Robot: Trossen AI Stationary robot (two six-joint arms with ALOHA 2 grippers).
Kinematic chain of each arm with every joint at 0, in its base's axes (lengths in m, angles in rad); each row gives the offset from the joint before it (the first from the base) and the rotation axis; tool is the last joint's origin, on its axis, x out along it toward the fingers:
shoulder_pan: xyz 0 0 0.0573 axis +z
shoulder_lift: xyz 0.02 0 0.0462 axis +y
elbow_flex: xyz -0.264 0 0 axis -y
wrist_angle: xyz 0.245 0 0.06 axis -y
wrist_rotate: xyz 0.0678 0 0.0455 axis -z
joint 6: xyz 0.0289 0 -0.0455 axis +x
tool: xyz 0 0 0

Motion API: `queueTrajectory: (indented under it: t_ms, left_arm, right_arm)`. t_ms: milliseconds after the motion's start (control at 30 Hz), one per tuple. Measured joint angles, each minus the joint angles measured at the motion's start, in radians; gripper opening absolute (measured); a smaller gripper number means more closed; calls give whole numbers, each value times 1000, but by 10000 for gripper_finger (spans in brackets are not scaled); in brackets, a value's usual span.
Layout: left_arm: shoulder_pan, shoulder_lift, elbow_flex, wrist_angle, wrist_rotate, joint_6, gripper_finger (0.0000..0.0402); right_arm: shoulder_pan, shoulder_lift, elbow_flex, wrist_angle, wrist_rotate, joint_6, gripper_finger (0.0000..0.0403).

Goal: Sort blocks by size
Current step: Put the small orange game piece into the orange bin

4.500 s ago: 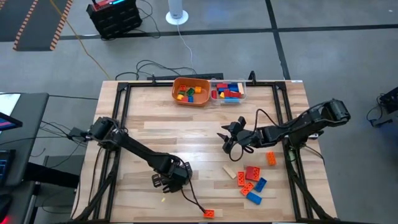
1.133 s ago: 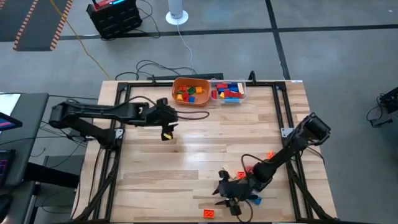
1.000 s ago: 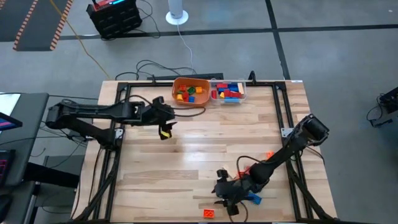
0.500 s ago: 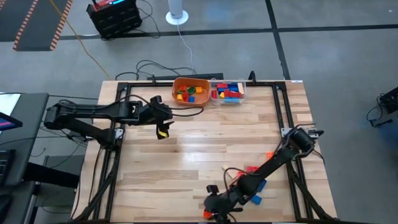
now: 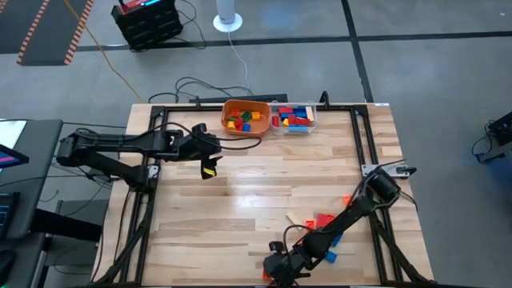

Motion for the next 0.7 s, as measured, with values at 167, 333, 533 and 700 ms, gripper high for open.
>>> queueTrajectory:
  t_ms: [167, 333, 533, 700]
  left_arm:
    - [0, 0, 0, -3, -2, 0, 212]
    - [0, 0, 0, -2, -3, 1, 212]
    - [0, 0, 0, -1, -4, -1, 212]
    - [0, 0, 0, 0, -4, 2, 212]
  right_arm:
    - [-9, -6, 4, -113, 48, -14, 195]
    - [-46, -10, 5, -196, 109, -86, 195]
    - [-137, -20, 5, -325, 194, -198, 195]
    - [-255, -57, -1, -418, 231, -330, 195]
